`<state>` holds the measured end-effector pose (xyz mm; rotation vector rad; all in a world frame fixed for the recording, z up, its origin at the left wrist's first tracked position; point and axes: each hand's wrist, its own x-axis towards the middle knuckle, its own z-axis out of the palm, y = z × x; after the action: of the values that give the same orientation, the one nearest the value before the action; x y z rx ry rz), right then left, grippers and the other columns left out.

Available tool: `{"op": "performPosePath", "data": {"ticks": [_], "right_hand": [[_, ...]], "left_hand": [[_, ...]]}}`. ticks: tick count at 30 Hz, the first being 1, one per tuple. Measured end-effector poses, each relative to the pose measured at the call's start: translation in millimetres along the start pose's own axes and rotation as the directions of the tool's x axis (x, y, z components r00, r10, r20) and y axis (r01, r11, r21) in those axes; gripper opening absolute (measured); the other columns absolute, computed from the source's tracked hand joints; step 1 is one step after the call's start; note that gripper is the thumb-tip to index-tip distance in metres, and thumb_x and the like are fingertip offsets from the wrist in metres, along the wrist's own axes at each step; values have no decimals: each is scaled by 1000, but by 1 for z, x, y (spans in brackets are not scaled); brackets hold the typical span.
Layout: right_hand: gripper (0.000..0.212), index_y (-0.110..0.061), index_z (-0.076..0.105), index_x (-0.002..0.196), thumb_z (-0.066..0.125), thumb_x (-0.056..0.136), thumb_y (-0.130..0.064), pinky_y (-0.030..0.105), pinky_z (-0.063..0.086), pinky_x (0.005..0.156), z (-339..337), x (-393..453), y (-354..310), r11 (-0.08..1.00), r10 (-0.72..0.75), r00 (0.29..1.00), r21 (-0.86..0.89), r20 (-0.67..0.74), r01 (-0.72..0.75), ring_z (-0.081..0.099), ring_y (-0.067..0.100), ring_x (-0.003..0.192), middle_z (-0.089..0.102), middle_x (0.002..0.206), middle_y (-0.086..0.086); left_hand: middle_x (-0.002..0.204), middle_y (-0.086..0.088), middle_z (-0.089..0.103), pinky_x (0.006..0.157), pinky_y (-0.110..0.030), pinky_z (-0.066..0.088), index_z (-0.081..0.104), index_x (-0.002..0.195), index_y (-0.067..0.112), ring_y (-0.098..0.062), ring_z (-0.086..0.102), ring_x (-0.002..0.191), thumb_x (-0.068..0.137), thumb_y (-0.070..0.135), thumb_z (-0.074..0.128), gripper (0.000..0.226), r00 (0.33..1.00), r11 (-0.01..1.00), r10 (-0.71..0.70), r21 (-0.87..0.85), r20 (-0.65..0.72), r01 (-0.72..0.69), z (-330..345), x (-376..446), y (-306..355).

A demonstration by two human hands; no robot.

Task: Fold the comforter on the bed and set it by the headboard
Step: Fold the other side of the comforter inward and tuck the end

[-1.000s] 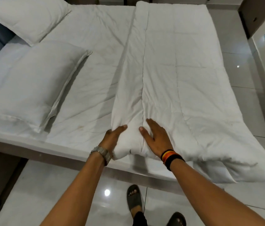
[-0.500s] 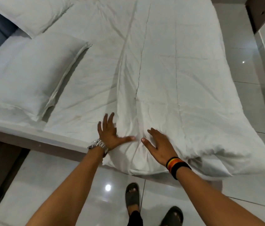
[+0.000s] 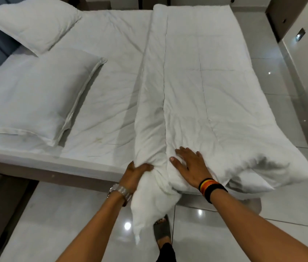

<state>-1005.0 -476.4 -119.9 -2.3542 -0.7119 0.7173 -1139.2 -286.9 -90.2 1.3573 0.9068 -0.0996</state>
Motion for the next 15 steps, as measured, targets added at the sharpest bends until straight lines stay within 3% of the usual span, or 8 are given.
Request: {"op": "performPosePath", "data": {"ticks": [1,3,5,7,8,11,13,15], "right_hand": [[83,-29,47,152,26,92,-81,43,8,128,-7,-8,-9,1000,-8,1000,30,3,8,28,14,153,36,165,-4],[69,-29,50,150,35,98,-72,41,18,127,-20,-28,-24,993,-60,998,99,3,60,36,13,150,41,162,-5],[69,-29,51,151,40,98,-71,40,28,124,-27,-47,-33,977,-112,994,179,-9,111,40,13,147,43,160,-6],[70,-29,49,152,42,97,-72,39,30,124,-23,-66,-32,969,-135,990,203,-36,139,40,13,147,44,160,-6],[70,-27,48,153,42,98,-70,39,28,125,-18,-74,-28,974,-134,990,182,-32,137,38,13,148,42,161,-5],[70,-25,42,156,40,101,-67,38,19,127,8,-99,-5,990,-81,994,120,74,71,29,15,153,34,166,-2],[71,-26,41,157,41,100,-68,35,18,127,25,-116,14,992,-48,992,125,113,34,26,13,154,31,167,-4],[70,-29,42,156,42,99,-70,34,18,127,33,-127,33,984,-8,996,178,84,-7,22,11,155,29,167,-8]], "left_hand": [[79,9,78,61,-11,51,71,93,17,-9,70,80,66,23,79,29,1000,996,-24,-85,-13,23,-5,-12,7],[65,15,73,55,-3,44,68,86,15,1,63,71,83,11,77,10,999,998,-15,-60,-36,13,-18,-31,16],[81,7,72,60,-3,43,67,92,15,0,58,77,98,11,62,9,998,999,-28,13,-48,29,-24,-47,20],[104,-5,68,77,-15,44,67,108,10,-5,57,83,101,17,58,13,995,991,-58,114,-85,67,-24,-57,23],[107,-7,67,79,-22,44,65,117,8,-9,58,84,101,21,58,22,993,986,-93,133,-72,102,-23,-59,23],[99,-10,71,75,-31,50,66,121,5,-26,66,89,91,40,67,46,962,954,-266,124,-58,271,-22,-65,11],[103,-12,73,90,-38,53,71,113,7,-33,69,97,66,51,78,65,926,920,-354,129,-131,370,-29,-61,-15],[104,-19,75,101,-47,50,73,113,8,-39,69,101,56,49,79,70,918,923,-348,99,-190,371,-33,-51,-37]]}}
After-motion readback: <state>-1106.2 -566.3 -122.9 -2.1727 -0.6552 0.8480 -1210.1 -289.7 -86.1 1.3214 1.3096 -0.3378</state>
